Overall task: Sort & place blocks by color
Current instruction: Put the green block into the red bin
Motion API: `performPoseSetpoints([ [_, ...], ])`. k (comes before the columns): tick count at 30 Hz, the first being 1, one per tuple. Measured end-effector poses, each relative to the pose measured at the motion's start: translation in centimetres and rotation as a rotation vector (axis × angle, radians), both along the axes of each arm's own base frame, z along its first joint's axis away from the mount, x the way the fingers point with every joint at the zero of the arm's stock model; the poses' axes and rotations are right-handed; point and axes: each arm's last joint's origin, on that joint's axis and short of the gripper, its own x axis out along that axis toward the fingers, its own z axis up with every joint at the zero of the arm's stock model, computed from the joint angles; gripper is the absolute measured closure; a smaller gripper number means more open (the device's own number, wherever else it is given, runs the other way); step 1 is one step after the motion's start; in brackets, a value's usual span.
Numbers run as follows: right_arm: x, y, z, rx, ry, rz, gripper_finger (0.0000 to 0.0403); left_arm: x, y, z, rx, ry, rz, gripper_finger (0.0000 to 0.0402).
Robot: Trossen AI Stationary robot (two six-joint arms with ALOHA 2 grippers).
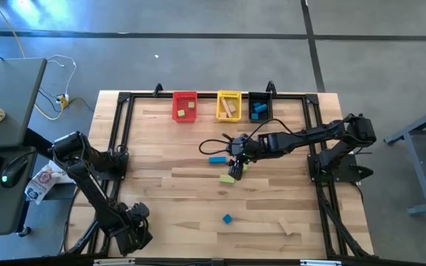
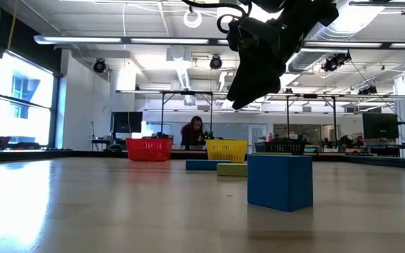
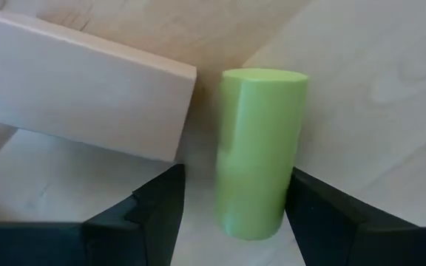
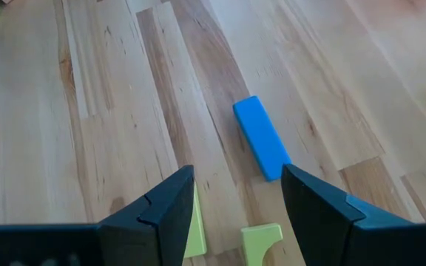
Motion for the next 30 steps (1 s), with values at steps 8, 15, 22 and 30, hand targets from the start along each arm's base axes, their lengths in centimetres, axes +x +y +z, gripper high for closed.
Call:
performPoseSetpoints([
  [8,0.0,0.0,0.0,0.001,0.000,0.000,0.0213,0.0,-0.1,-0.2,0.005,0.009,0.003,0.0229],
  [15,0.0,0.0,0.0,0.002,0.000,-0.002,0.0213,0.1,-0.2,-0.1,0.012,0.006,-0.010,0.0299],
  [22,0.0,0.0,0.0,0.019,-0.001,-0.020,0.0213,1.2,-0.9,1.2,0.011,-0.078,-0.073,0.0300],
  [30,-0.3,0.3,-0.3,0.112,0.042,-0.019,0.0213,2.8,0.5,3.3,0.071,-0.240,-0.091,0.0294],
])
